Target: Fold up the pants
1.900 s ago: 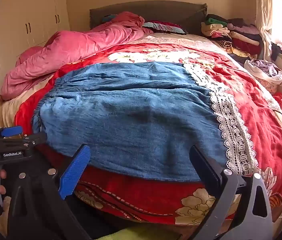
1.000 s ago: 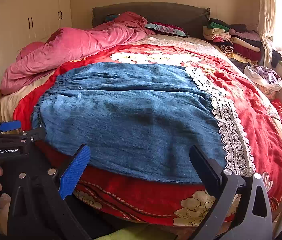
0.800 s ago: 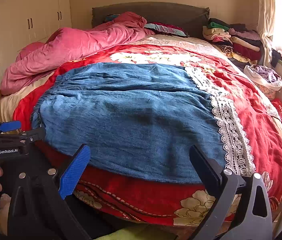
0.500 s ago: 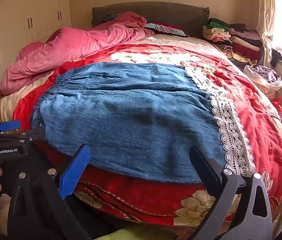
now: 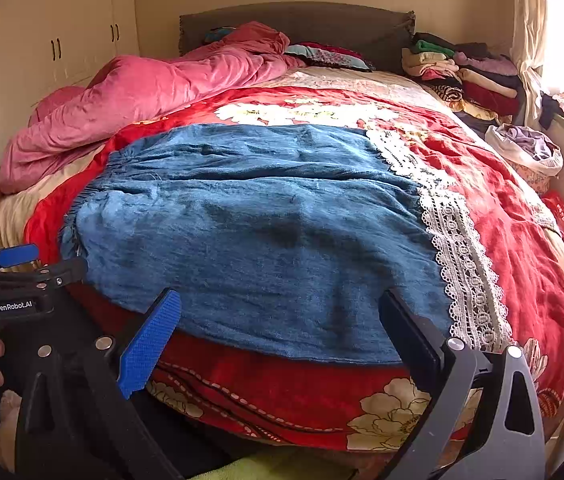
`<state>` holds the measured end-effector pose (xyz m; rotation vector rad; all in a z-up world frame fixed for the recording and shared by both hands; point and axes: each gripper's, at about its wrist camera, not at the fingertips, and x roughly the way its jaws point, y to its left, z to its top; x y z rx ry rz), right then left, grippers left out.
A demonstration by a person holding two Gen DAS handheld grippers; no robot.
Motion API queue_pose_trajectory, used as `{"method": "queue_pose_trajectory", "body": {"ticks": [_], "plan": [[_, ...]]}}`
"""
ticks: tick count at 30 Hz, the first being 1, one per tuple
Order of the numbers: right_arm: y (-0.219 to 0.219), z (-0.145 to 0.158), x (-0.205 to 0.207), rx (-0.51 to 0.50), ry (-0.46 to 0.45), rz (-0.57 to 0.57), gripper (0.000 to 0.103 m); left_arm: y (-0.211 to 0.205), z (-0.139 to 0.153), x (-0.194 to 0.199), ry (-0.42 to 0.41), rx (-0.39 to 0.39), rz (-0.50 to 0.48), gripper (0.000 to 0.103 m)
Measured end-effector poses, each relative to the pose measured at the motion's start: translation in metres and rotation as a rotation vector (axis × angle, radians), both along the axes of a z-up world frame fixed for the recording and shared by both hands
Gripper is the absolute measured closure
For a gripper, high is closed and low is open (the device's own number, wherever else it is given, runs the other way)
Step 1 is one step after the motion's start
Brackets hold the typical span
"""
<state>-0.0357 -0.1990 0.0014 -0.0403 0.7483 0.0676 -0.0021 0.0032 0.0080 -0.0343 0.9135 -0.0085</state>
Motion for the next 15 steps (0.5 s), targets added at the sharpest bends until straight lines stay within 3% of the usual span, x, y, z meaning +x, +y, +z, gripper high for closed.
{"method": "queue_pose_trajectory", "body": {"ticks": [15], "plan": [[-0.0008,-0.0006,0.0030,-0.015,0.002,-0.012,0.004,-0.0016,-0.0014,0.0019,0.000,0.004,0.005,0.009]]}}
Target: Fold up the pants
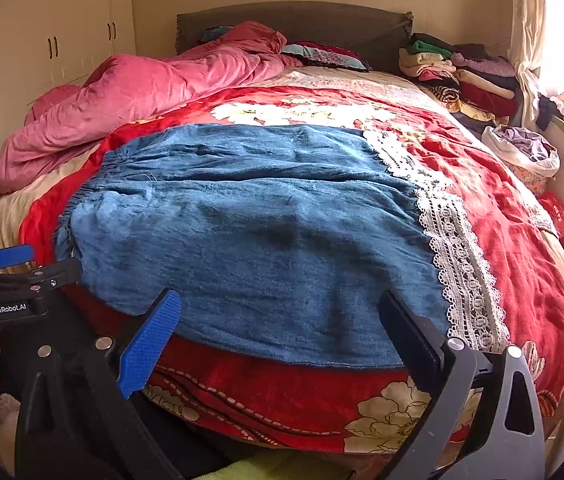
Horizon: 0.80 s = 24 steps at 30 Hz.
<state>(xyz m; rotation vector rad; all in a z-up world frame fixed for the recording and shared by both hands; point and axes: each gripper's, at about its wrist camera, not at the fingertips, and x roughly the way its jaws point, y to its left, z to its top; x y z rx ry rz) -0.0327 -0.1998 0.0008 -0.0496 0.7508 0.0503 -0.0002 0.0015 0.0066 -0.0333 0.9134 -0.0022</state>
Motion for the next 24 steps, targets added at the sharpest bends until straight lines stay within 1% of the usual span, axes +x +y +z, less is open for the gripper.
{"method": "queue_pose_trajectory", "body": {"ticks": [9,13,19,22,24], "plan": [[0.006,0.002,0.012,-0.006,-0.002,0.022,0.004,0.003,-0.003,0.009,0.004,-0.006,0.002,0.009],[0.010,0.006,0.024,0.001,0.001,0.043,0.004,0.009,-0.002,0.016,0.002,-0.008,0.015,0.009],[0.021,0.015,0.052,0.006,-0.005,0.101,0.004,0.026,0.002,0.034,-0.004,-0.010,0.052,0.009],[0.029,0.019,0.073,0.022,0.007,0.146,0.004,0.039,0.003,0.046,-0.002,-0.009,0.073,0.009],[0.036,0.021,0.086,0.018,-0.002,0.171,0.004,0.048,0.004,0.054,0.004,-0.004,0.087,0.009]]}}
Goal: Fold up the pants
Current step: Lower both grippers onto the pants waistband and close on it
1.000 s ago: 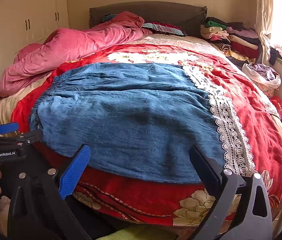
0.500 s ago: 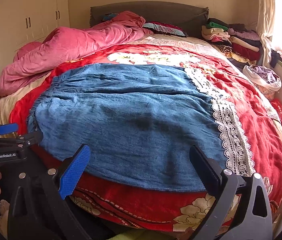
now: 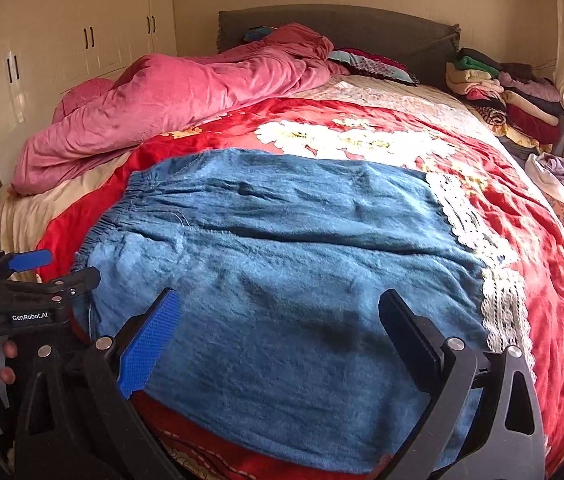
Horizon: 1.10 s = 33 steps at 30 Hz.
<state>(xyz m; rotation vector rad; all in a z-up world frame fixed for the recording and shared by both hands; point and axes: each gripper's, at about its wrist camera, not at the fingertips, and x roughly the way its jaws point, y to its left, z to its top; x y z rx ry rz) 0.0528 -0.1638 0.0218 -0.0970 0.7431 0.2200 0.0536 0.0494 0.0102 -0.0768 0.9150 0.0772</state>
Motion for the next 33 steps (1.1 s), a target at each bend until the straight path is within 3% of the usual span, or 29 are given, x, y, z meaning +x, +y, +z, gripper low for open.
{"method": "queue_pose_trajectory", "body": {"ticks": [8,16,22,33], "plan": [[0.023,0.003,0.063,-0.015,0.026,0.074,0.004,0.039,0.003,0.036,0.016,-0.001,0.060,0.009],[0.036,0.002,0.121,-0.048,0.038,0.132,0.004,0.075,0.008,0.097,0.031,0.000,0.083,0.009],[0.038,0.002,0.167,0.006,0.057,0.165,0.004,0.092,-0.008,0.141,0.088,-0.011,0.075,0.009],[0.061,-0.027,0.236,-0.160,0.094,0.279,0.004,0.102,-0.033,0.191,0.133,-0.089,0.008,0.009]]}}
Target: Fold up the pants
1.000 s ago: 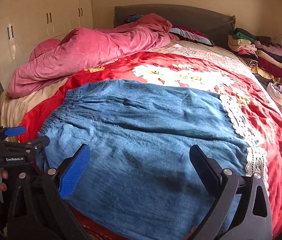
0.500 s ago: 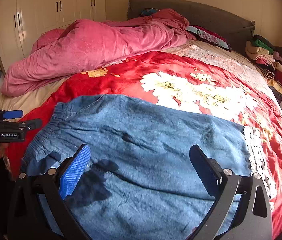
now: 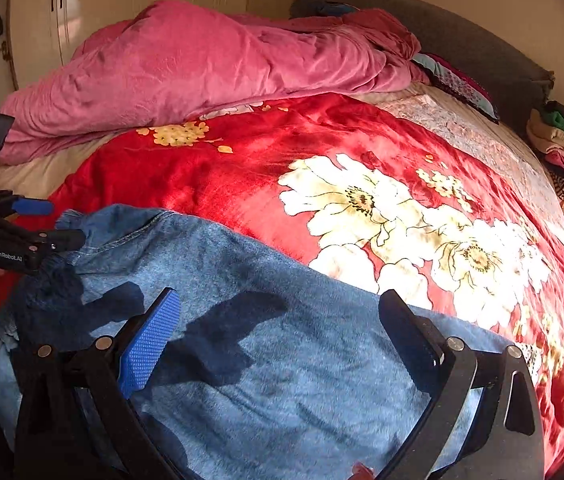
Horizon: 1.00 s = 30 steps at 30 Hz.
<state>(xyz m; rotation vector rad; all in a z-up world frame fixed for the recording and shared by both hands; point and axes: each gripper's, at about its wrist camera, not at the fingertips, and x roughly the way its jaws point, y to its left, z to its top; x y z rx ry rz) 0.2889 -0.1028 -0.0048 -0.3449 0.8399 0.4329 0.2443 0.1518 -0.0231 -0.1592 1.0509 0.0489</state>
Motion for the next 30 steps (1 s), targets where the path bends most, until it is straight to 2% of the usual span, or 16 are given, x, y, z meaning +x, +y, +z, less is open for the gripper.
{"method": "queue_pose_trajectory", "body": {"ticks": [2,3,4,5,7,8,17,19,20,21,22,23,24,26,30], "plan": [[0.002,-0.006,0.010,-0.006,0.022,0.011,0.004,-0.002,-0.003,0.005,0.000,0.001,-0.013,0.009],[0.003,-0.010,0.014,-0.007,0.030,0.016,0.004,-0.004,-0.003,0.007,-0.004,0.002,-0.017,0.014],[0.004,-0.012,0.017,-0.007,0.033,0.021,0.004,-0.007,-0.003,0.008,-0.005,-0.005,-0.032,0.022],[0.006,-0.014,0.020,-0.012,0.035,0.023,0.004,-0.009,-0.003,0.010,-0.004,-0.021,-0.044,0.045],[0.008,-0.017,0.025,-0.013,0.046,0.034,0.004,-0.013,-0.001,0.011,-0.015,-0.016,-0.063,0.056],[0.009,-0.017,0.027,-0.005,0.051,0.047,0.004,-0.015,0.002,0.009,-0.031,-0.014,-0.079,0.071],[0.025,-0.016,0.036,-0.050,0.010,0.174,0.006,-0.021,0.039,-0.025,-0.167,-0.008,-0.157,0.073],[0.029,-0.020,0.039,-0.070,0.018,0.210,0.016,-0.023,0.044,-0.031,-0.185,-0.012,-0.169,0.073],[0.032,-0.022,0.040,-0.075,0.031,0.227,0.029,-0.025,0.046,-0.029,-0.187,-0.016,-0.173,0.073],[0.034,-0.024,0.041,-0.081,0.041,0.241,0.036,-0.027,0.048,-0.032,-0.193,-0.011,-0.179,0.074],[0.037,-0.026,0.042,-0.086,0.049,0.254,0.039,-0.029,0.049,-0.032,-0.199,0.000,-0.184,0.074],[0.040,-0.028,0.041,-0.090,0.056,0.269,0.047,-0.031,0.050,-0.031,-0.204,0.010,-0.189,0.074],[0.043,-0.029,0.040,-0.082,0.064,0.286,0.063,-0.033,0.050,-0.031,-0.206,0.020,-0.195,0.074],[0.045,-0.029,0.036,-0.047,0.092,0.311,0.081,-0.033,0.050,-0.031,-0.206,0.016,-0.192,0.074],[0.038,-0.018,0.021,-0.004,0.042,0.297,0.093,-0.028,0.048,-0.033,-0.212,0.015,-0.180,0.074]]}}
